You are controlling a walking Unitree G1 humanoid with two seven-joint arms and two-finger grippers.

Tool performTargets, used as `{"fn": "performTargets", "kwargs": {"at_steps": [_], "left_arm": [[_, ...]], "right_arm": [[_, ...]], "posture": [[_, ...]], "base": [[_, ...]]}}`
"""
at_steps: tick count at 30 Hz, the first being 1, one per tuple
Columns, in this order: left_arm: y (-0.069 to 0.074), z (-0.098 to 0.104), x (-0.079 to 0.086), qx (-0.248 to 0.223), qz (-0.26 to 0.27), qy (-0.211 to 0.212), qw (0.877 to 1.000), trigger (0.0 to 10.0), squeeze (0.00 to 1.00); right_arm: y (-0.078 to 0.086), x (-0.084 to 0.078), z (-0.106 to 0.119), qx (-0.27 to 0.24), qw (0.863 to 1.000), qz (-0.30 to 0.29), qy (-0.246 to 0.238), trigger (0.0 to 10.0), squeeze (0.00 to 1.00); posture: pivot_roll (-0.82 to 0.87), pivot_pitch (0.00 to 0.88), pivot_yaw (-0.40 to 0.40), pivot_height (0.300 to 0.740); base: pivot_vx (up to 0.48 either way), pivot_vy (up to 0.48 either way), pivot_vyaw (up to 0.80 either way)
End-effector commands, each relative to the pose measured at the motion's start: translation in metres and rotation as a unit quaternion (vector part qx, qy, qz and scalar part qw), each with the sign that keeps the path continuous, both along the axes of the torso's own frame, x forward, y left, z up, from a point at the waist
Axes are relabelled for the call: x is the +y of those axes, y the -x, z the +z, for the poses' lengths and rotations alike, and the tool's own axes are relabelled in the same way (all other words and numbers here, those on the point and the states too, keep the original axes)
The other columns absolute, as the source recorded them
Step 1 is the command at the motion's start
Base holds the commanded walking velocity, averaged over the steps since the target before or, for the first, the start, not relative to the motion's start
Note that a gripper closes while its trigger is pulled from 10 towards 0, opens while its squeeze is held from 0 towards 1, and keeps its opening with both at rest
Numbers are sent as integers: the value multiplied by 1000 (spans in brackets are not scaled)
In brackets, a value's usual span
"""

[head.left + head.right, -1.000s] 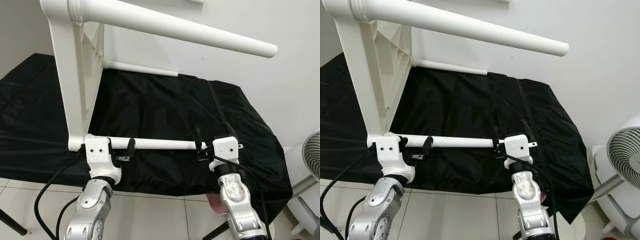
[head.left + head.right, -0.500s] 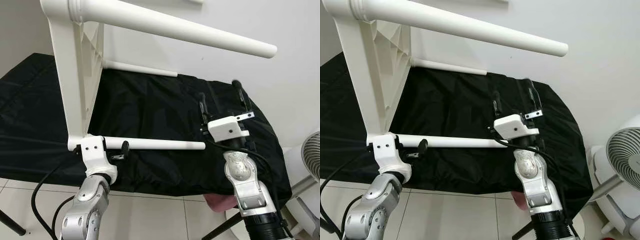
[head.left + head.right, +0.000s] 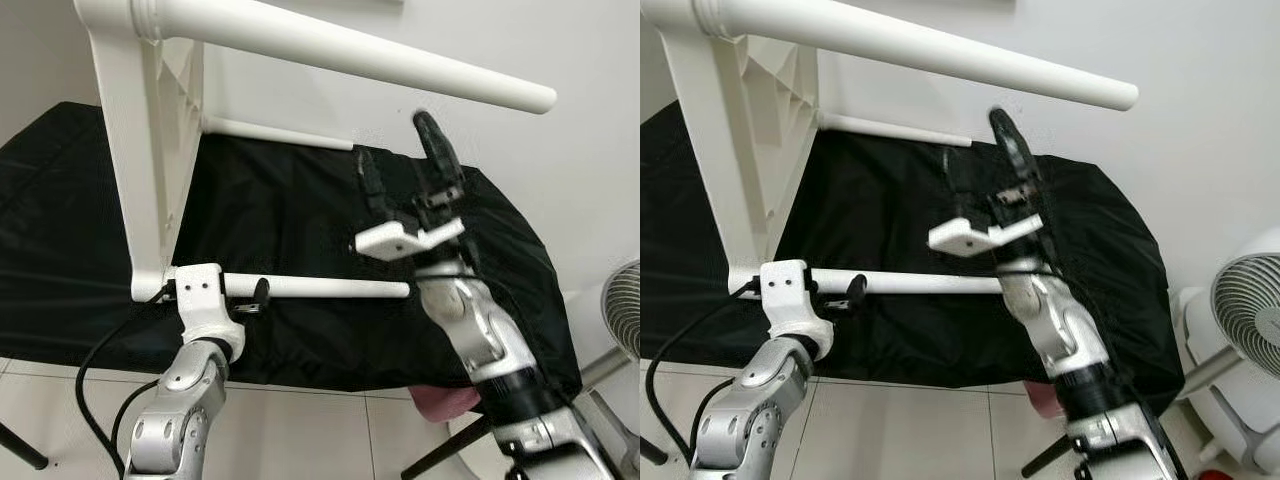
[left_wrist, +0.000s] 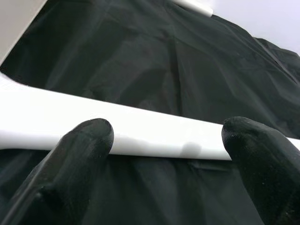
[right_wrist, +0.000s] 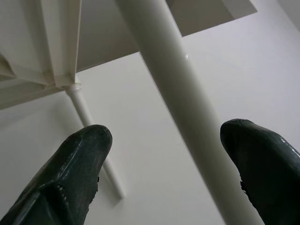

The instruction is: Building children table

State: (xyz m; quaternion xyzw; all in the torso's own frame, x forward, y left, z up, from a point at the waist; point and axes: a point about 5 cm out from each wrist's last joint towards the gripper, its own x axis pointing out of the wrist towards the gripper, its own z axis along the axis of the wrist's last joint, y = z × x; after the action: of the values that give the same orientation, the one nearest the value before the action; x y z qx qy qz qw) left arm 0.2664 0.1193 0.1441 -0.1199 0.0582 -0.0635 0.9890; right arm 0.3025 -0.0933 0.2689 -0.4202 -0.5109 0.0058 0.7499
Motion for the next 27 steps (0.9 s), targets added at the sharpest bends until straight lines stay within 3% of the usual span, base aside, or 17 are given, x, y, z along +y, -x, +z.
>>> {"fn": "performTargets", "kwargs": {"at_steps": [1, 2, 13, 22, 27], "left_arm": [[0, 4, -9, -3, -8, 13, 1000, 10000, 0], [0, 4, -8, -2, -6, 13, 1000, 10000, 0], [-1, 5, -9, -2, -4, 13, 1000, 10000, 0], [-2, 8, -9, -7, -6, 12, 1000, 10000, 0], [-3, 9, -11, -8, -12, 11, 1000, 10000, 0]], "right_arm": [[-5, -1, 8, 4, 1000, 1, 5, 10000, 0], [-8, 6, 26, 3, 1000, 12, 7, 10000, 0], [-11, 17, 57, -32, 999, 31, 25, 10000, 0], [-20, 27, 82, 15, 997, 20, 70, 10000, 0], [-30, 28, 86, 57, 993, -23, 104, 10000, 0]], "posture": [[21, 0, -123, 740], [22, 0, -128, 740], [20, 0, -136, 740], [16, 0, -134, 740], [8, 0, -131, 740]], "base": [[0, 0, 0], [0, 0, 0], [0, 0, 0], [0, 0, 0], [0, 0, 0]]}}
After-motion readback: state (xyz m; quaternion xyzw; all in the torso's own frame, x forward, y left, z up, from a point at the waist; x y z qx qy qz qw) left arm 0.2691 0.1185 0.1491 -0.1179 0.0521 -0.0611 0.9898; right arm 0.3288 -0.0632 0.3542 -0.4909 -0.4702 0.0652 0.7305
